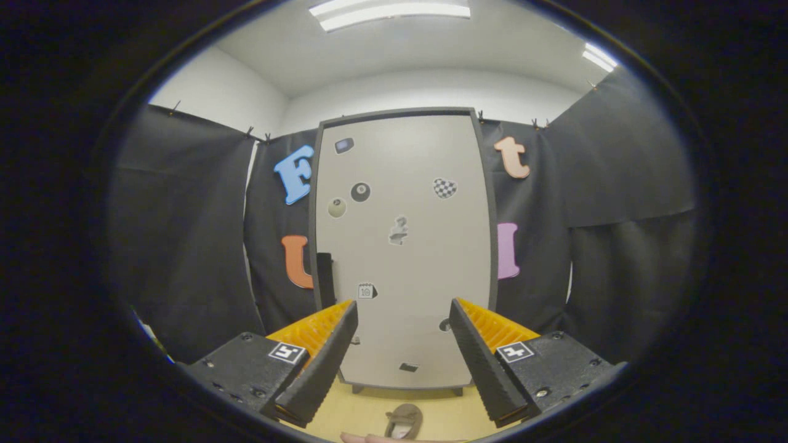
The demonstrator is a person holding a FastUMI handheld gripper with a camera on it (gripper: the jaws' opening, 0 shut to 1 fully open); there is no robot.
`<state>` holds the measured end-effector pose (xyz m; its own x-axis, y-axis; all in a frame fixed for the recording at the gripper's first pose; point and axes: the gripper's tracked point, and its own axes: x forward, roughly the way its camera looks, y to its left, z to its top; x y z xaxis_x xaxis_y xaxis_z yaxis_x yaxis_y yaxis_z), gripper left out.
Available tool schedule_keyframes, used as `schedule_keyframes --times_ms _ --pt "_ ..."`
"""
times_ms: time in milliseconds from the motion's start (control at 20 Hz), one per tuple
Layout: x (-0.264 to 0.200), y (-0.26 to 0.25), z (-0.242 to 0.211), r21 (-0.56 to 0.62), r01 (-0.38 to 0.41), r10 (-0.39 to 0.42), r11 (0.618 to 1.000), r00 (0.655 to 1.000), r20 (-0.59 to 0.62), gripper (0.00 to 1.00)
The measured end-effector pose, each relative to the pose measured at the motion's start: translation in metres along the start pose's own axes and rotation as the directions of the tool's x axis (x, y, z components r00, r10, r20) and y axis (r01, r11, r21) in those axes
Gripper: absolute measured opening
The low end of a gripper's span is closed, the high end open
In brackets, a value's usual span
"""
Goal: Open the shoe cabinet door, grab the shoes and put them into the shoe cabinet, then close the shoe cabinet door.
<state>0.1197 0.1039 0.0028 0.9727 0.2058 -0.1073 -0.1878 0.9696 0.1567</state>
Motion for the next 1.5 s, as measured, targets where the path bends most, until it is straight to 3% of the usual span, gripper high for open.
schedule_keyframes --times_ms 400,650,1000,1100,1300,1350,1500 --pt "0.098 0.051 0.003 -0.035 -0.036 0.036 0.999 0.999 -0.007 0.98" --pt "0.136 0.108 -0.006 -0.078 -0.14 0.138 0.987 0.99 -0.033 0.96" --pt "0.181 0.133 -0.023 -0.073 -0.088 0.083 0.993 0.994 -0.072 0.88" --pt "0.196 0.129 -0.029 -0.072 -0.053 0.046 0.996 0.994 -0.095 0.83" --pt "0.214 0.127 -0.048 -0.019 -0.049 0.046 0.999 0.987 -0.154 0.55" --pt "0.217 0.124 -0.047 -0.025 -0.051 0.046 0.998 0.988 -0.146 0.42" --pt "0.217 0.124 -0.045 -0.03 -0.08 0.074 0.996 0.984 -0.165 0.35"
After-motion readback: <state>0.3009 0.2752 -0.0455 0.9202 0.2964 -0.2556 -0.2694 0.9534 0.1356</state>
